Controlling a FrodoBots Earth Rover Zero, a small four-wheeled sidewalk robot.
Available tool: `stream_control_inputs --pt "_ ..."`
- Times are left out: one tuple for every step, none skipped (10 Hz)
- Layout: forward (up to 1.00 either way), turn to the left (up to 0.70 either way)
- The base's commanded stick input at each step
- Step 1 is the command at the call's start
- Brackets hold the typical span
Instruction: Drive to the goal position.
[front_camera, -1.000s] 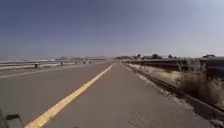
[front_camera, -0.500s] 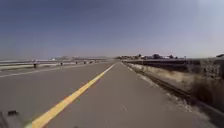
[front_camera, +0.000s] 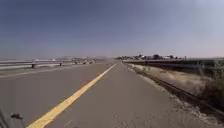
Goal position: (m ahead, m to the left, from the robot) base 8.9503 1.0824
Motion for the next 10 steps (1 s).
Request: stream_control_inputs --pt "0.50 0.00" --pt "0.50 0.00" --pt "0.50 0.00" --pt "0.50 0.00" --pt "0.50 0.00" --pt "0.50 0.00" --pt "0.50 0.00" --pt "0.50 0.00" --pt "0.50 0.00" --pt "0.50 0.00"
